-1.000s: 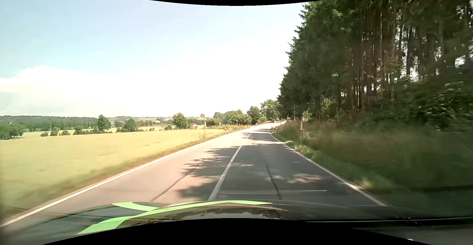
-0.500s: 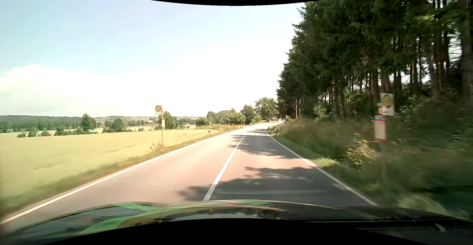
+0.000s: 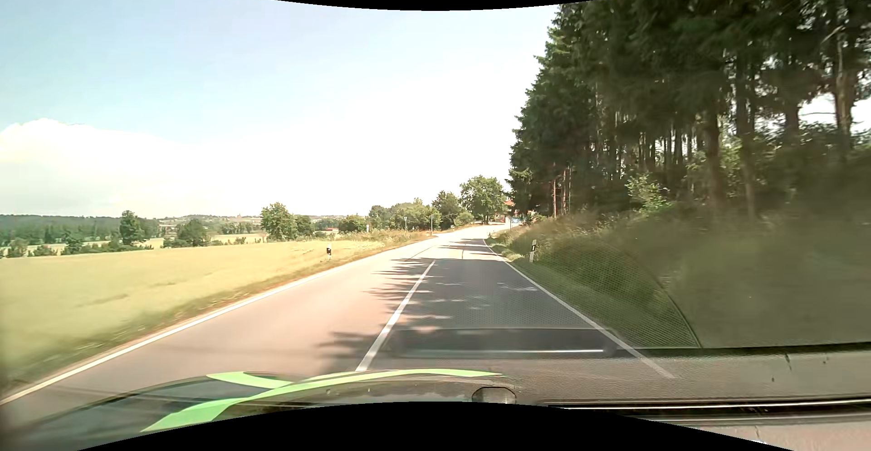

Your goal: Follow the waypoints while adhering to traffic rules and regulations

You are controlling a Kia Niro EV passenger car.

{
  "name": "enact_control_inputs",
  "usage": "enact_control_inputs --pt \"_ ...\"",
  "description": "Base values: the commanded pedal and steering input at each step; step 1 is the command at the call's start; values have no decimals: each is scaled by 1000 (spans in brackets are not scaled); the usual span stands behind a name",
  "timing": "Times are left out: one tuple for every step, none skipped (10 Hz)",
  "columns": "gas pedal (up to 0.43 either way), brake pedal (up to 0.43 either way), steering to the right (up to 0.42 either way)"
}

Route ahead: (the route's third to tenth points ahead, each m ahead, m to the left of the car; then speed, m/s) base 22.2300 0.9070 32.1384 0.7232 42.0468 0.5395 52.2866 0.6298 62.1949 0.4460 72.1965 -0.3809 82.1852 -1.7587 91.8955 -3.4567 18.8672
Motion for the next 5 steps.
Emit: enact_control_inputs --pt "138 0 8" --pt "59 0 4" --pt "47 0 4" --pt "47 0 4" --pt "67 0 4"
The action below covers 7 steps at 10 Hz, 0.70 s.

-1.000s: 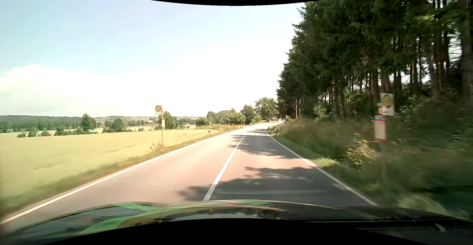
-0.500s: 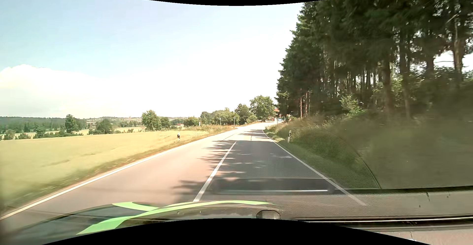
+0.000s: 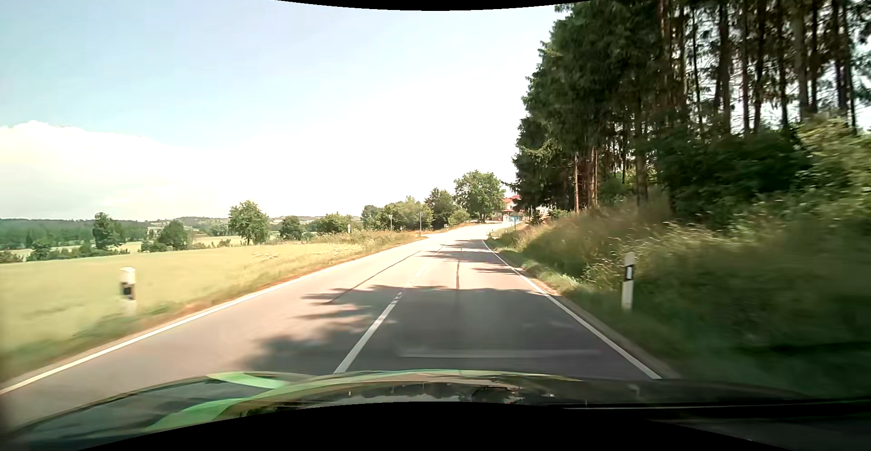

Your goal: Follow the waypoints while adhering to traffic rules and regulations

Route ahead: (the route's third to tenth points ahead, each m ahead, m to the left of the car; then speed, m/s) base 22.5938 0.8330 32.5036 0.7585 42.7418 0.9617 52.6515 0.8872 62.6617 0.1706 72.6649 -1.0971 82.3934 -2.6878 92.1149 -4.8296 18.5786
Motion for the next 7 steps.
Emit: enact_control_inputs --pt "110 0 4" --pt "138 0 4" --pt "150 0 4" --pt "157 0 4" --pt "169 0 4" --pt "177 0 4" --pt "189 0 4"
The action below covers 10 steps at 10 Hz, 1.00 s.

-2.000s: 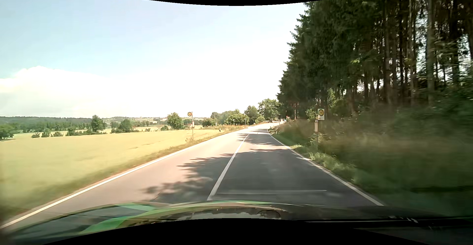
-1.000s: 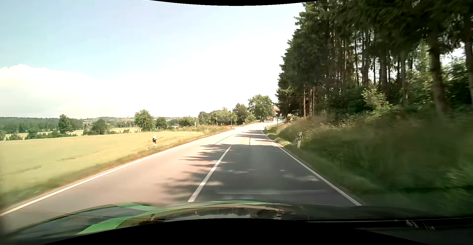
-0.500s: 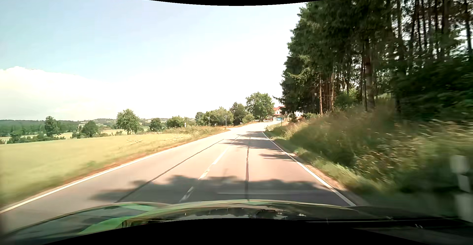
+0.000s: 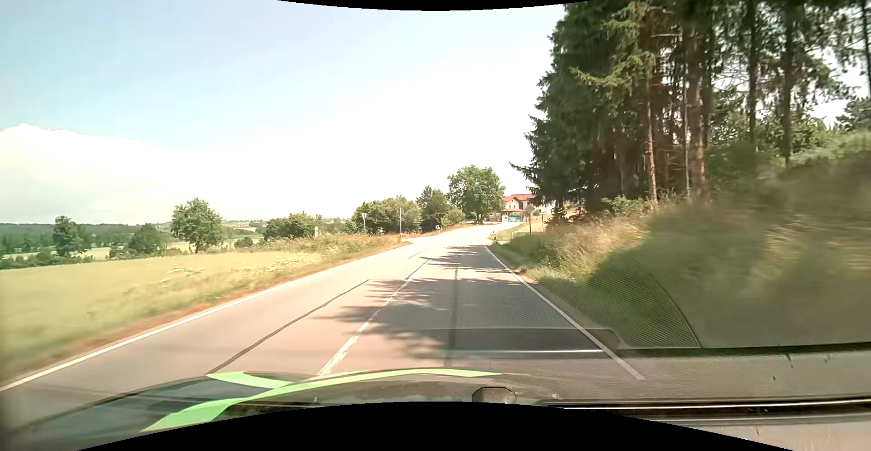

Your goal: Follow the waypoints while adhering to traffic rules and regulations

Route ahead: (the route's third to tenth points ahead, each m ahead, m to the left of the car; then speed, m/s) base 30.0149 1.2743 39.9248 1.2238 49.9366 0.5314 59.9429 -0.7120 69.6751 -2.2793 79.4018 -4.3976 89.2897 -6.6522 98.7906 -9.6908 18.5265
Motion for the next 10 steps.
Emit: enact_control_inputs --pt "197 0 4" --pt "197 0 4" --pt "197 0 4" --pt "197 0 3" --pt "197 0 2" --pt "197 0 2" --pt "197 0 2" --pt "197 0 2" --pt "197 0 2" --pt "197 0 2"
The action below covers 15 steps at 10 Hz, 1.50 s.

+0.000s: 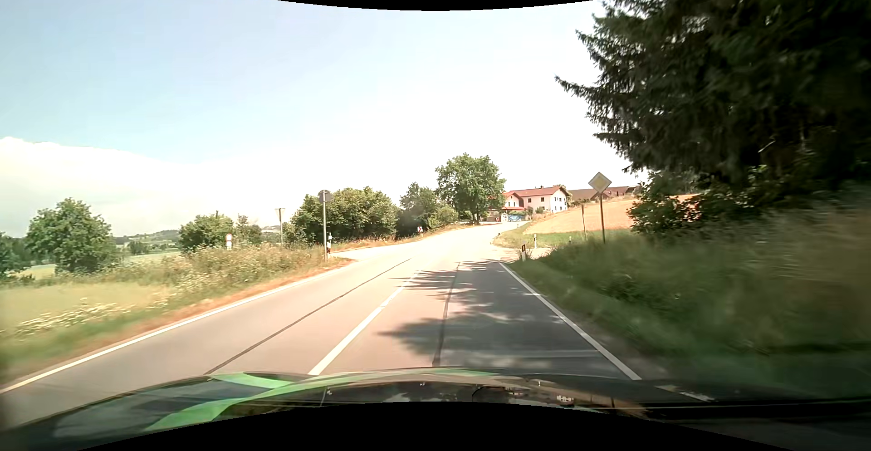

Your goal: Follow the waypoints while adhering to traffic rules and regulations

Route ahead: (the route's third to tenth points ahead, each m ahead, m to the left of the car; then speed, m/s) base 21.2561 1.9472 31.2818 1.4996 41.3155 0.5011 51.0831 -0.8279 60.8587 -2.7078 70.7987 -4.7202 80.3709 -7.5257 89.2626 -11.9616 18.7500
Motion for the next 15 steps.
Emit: enact_control_inputs --pt "189 0 3" --pt "189 0 2" --pt "177 0 2" --pt "169 0 2" --pt "110 0 2" --pt "79 0 3" --pt "79 0 5" --pt "79 0 5" --pt "79 0 7" --pt "79 0 8" --pt "79 0 9" --pt "79 0 11" --pt "59 0 15" --pt "39 0 16" --pt "39 0 16"
